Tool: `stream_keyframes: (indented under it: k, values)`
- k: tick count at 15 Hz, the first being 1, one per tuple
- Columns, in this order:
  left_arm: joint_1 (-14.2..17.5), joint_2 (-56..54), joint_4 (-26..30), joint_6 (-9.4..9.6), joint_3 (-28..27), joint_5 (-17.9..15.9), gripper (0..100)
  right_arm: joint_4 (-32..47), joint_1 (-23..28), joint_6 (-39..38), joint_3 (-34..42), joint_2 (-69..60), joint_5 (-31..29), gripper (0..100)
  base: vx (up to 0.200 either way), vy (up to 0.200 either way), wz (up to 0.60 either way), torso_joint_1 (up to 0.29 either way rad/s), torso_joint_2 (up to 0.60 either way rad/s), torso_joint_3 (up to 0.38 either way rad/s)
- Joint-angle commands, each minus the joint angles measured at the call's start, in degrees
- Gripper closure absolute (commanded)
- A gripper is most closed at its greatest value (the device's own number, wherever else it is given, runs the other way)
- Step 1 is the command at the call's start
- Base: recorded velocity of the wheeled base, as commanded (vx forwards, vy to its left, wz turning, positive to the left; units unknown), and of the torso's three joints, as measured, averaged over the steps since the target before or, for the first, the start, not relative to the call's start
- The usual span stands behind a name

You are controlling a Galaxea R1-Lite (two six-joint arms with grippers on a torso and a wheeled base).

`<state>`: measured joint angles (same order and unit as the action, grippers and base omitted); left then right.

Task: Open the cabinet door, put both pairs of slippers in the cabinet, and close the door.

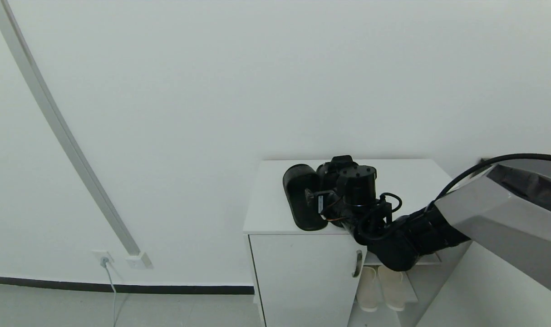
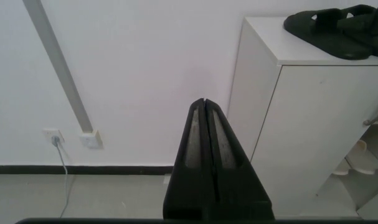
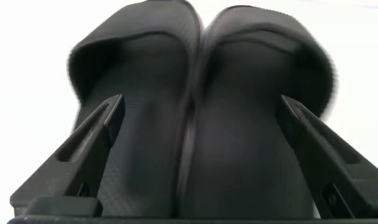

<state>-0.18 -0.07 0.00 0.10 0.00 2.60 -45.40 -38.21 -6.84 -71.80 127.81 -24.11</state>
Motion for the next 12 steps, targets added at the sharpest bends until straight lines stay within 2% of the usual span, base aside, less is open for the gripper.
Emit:
stream_keyframes:
  k: [1,6,12]
  values:
    - [0.0,0.1,0.0,-0.01,0.0,0.0,100,2.5,0.9,0.1,-5.2,3.1,-0.1,0,0.000,0.000,0.00,0.000,0.00,0.000]
    - [0.0,0.1,0.0,-0.19,0.0,0.1,100,9.8,2.3,0.2,-16.0,7.4,-0.1,0,0.000,0.000,0.00,0.000,0.00,0.000]
    - [0.0,0.1,-0.1,-0.19,0.0,0.2,100,10.6,2.8,0.4,-22.6,11.7,-0.1,0,0.000,0.000,0.00,0.000,0.00,0.000]
